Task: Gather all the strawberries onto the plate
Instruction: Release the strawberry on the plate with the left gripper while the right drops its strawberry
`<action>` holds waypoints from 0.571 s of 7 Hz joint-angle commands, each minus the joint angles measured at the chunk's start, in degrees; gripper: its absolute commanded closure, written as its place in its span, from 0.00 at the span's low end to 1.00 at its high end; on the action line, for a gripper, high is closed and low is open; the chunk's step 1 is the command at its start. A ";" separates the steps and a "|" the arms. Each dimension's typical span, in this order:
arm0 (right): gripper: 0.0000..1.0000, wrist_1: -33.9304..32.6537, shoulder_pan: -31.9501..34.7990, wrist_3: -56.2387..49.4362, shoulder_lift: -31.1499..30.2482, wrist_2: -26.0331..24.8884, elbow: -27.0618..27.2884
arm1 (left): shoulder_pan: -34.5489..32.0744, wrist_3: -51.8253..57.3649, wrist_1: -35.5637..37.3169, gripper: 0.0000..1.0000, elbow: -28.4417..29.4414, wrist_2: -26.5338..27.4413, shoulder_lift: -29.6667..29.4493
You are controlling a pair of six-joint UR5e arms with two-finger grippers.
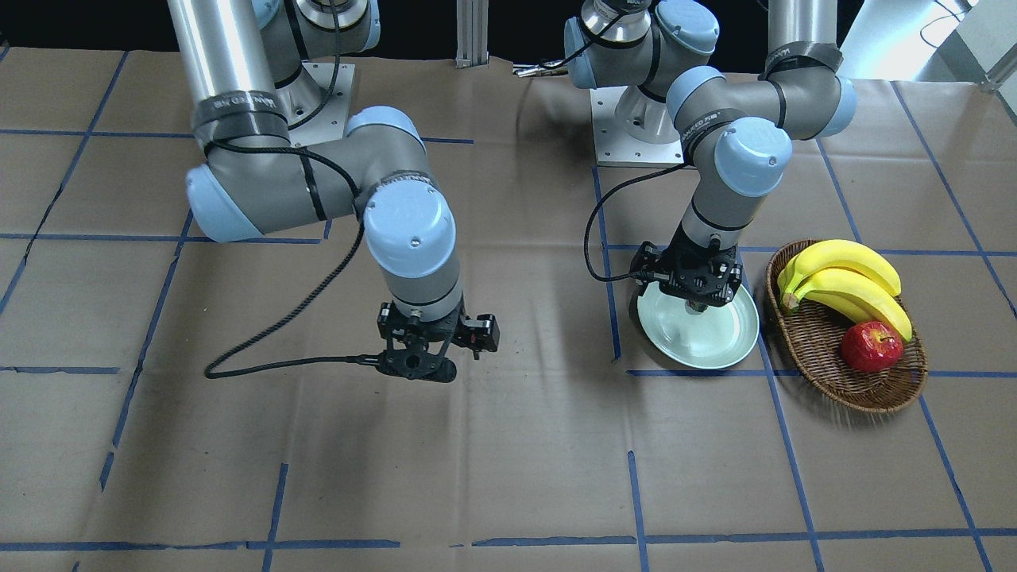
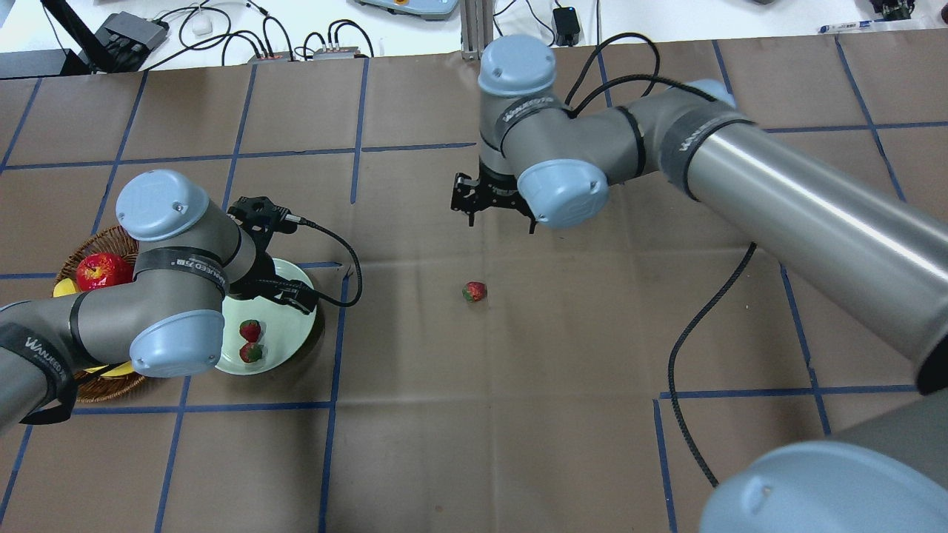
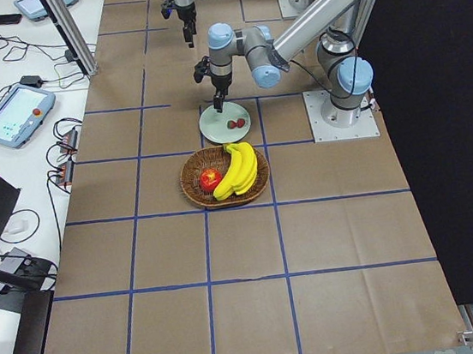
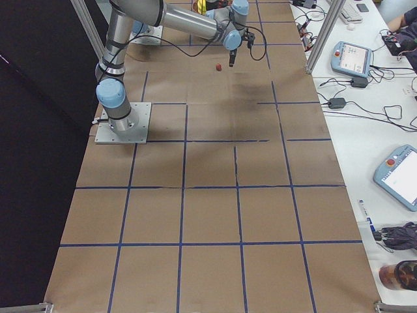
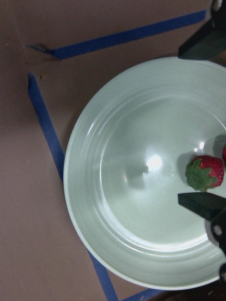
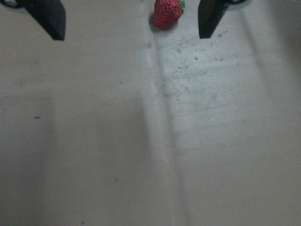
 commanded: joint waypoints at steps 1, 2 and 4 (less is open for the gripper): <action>0.00 13.92 -10.52 -12.13 -10.93 -0.54 -0.61 | -5.16 -10.10 -0.20 0.01 0.53 -2.30 0.46; 0.00 18.77 -13.00 -15.31 -14.80 -1.06 -0.52 | -8.31 -17.47 -0.29 0.01 2.01 -4.33 0.20; 0.00 22.93 -17.04 -24.96 -21.32 -4.40 0.62 | -17.26 -32.75 -0.64 0.01 5.96 -5.05 -2.33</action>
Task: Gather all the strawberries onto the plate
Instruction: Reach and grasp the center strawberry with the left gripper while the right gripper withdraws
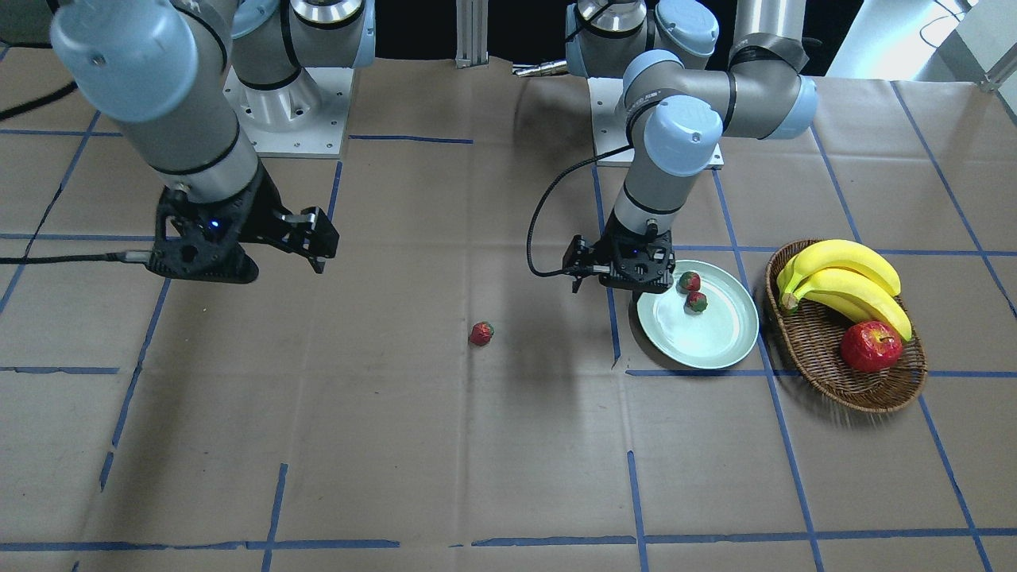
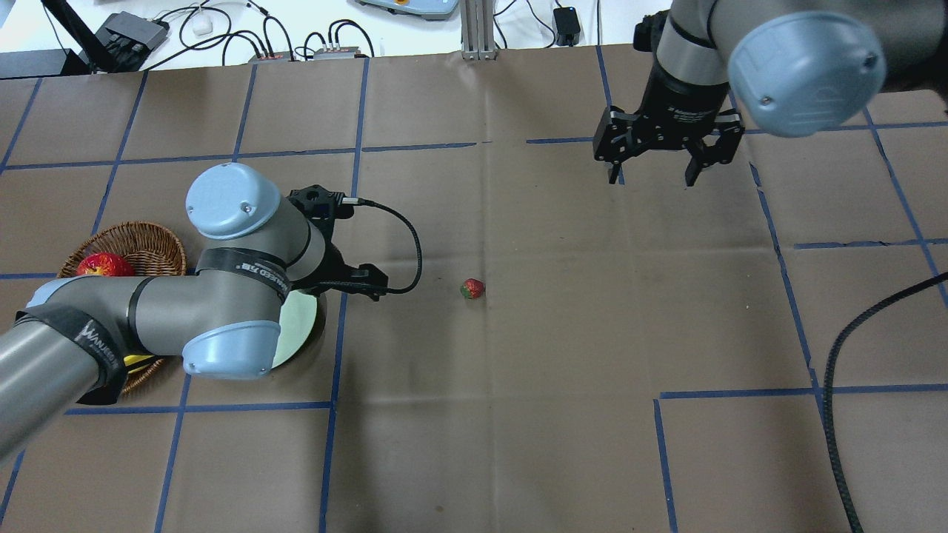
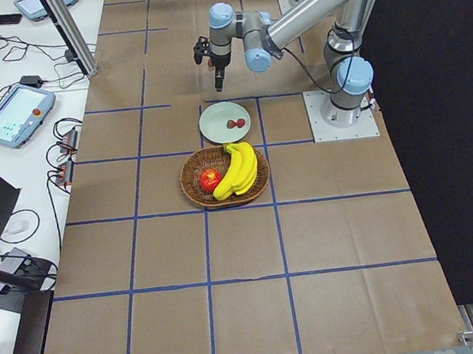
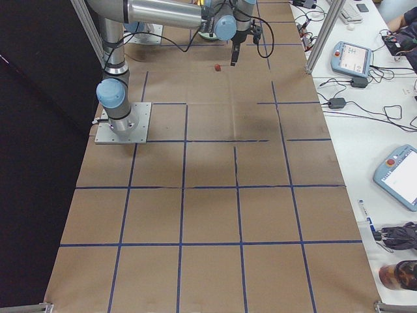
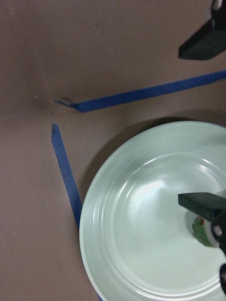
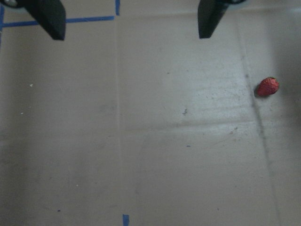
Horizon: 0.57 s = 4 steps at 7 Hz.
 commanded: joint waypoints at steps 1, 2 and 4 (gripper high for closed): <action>0.00 4.38 -3.69 -6.18 -6.38 -0.64 1.95 | -10.08 -14.50 -0.45 0.01 6.56 -0.29 -5.09; 0.00 3.61 -3.61 -5.84 -8.67 -0.29 4.66 | -13.52 -19.34 -0.36 0.01 9.73 -0.55 -9.13; 0.00 1.85 -3.70 -5.66 -9.75 -0.46 5.49 | -16.45 -19.13 1.03 0.01 13.53 0.06 -16.34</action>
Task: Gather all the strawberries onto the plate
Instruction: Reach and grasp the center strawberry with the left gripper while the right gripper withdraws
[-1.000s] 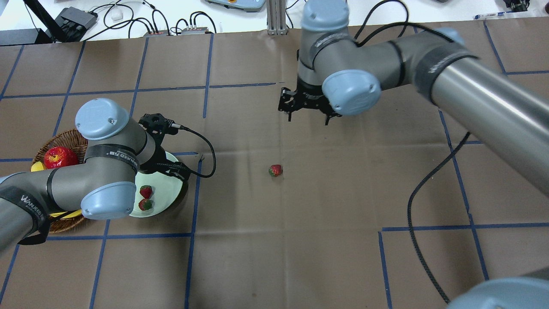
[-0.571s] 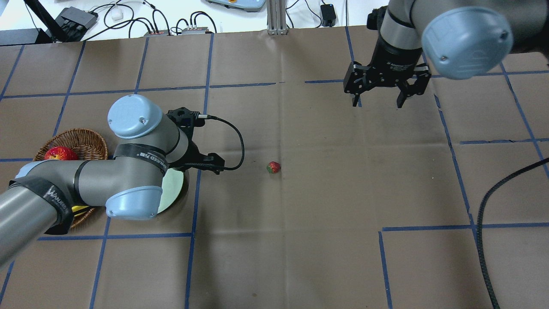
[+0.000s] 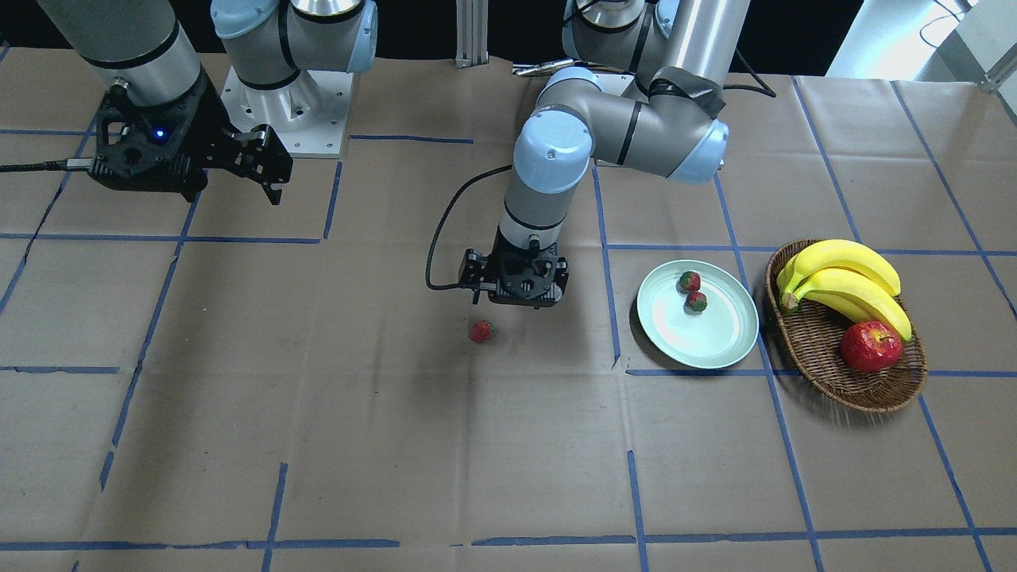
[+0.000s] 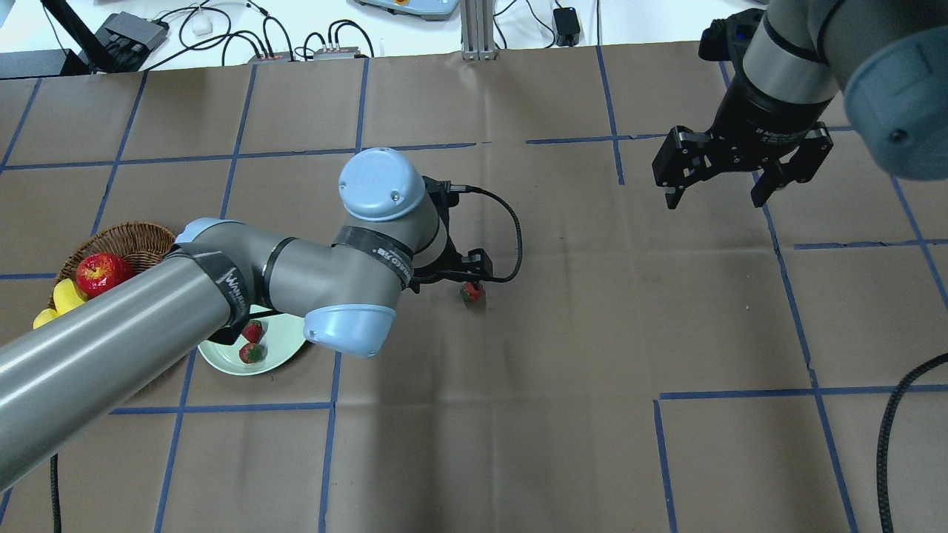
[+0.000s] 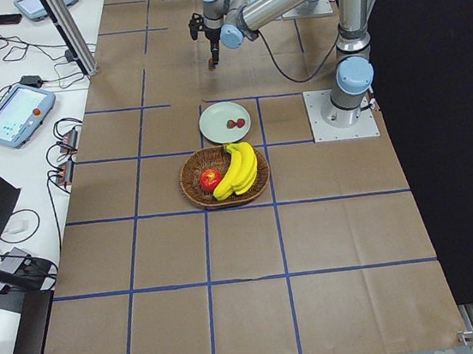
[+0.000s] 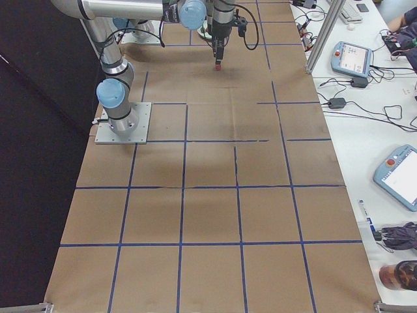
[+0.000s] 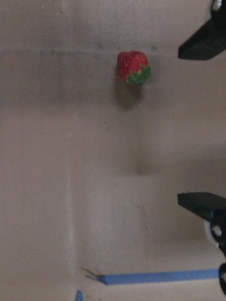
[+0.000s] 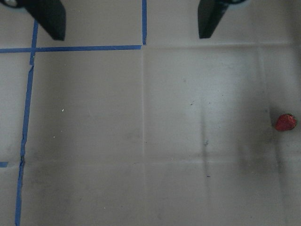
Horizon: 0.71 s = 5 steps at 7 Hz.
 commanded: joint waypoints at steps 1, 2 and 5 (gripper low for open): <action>0.00 0.16 -0.02 0.13 0.32 -0.09 -2.23 | -1.93 1.63 2.24 0.01 1.89 0.64 -6.56; 0.00 0.69 0.06 0.13 1.37 -0.53 -3.03 | -1.93 4.00 2.17 0.01 1.63 0.73 -6.58; 0.00 0.60 0.07 0.13 1.38 -0.62 -2.78 | -2.11 3.93 2.78 0.26 2.50 0.82 -8.07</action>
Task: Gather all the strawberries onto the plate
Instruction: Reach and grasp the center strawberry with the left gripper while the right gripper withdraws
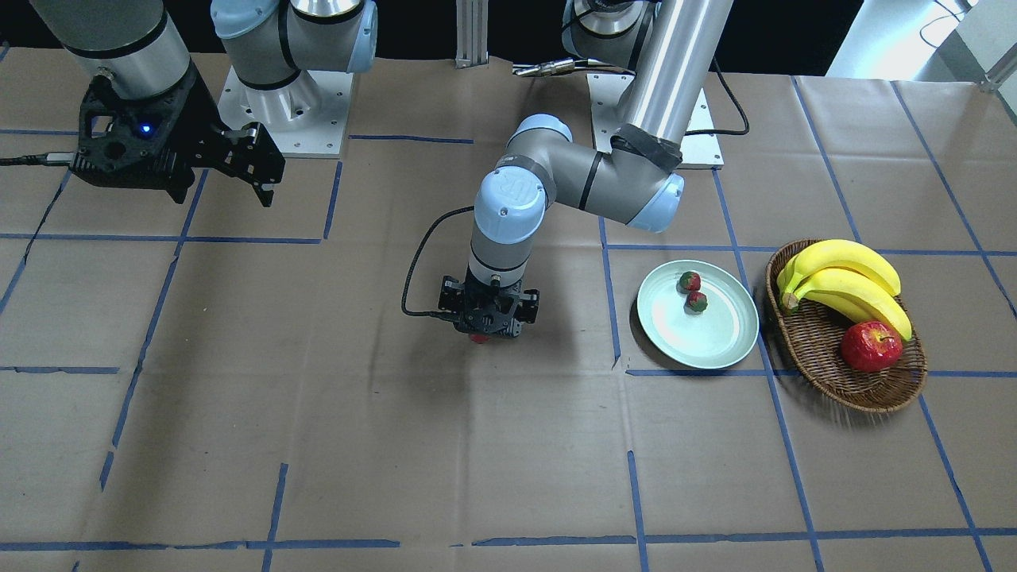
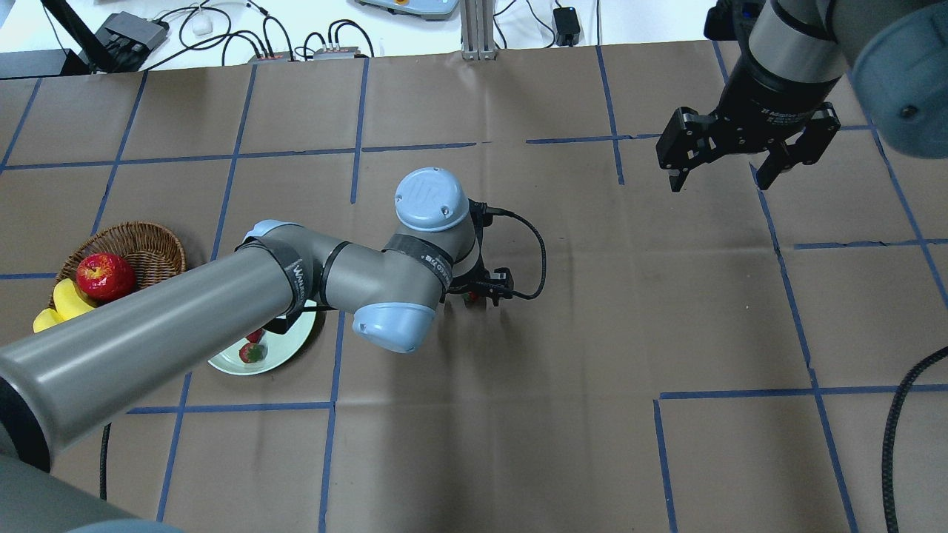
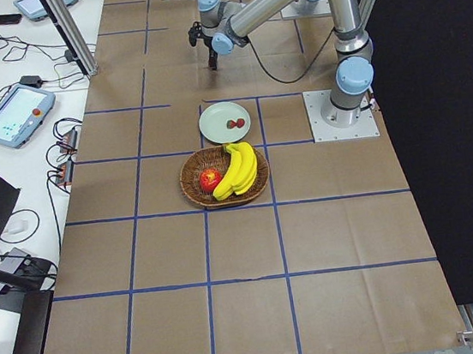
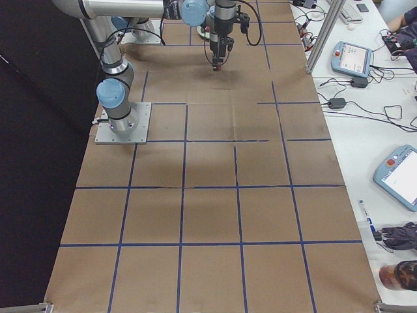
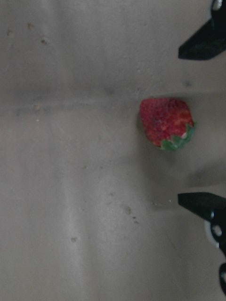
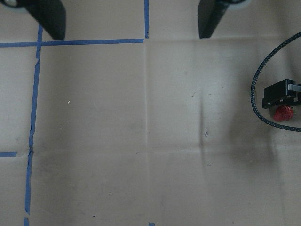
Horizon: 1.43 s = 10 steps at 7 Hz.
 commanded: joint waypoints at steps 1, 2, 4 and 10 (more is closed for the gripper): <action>0.00 -0.09 0.01 0.00 0.13 -0.10 0.15 | 0.00 0.28 0.23 0.26 0.50 0.12 0.06; 0.00 -0.27 0.01 -0.08 0.14 -0.10 0.24 | 0.09 0.19 1.01 0.34 0.50 0.12 -0.02; 0.00 -0.44 0.01 -0.09 0.14 -0.10 0.24 | 0.09 0.19 1.55 0.60 0.42 0.12 -0.02; 0.00 -0.71 0.01 -0.09 0.14 0.16 0.24 | 10.49 21.66 -8.55 1.00 -9.11 11.28 18.55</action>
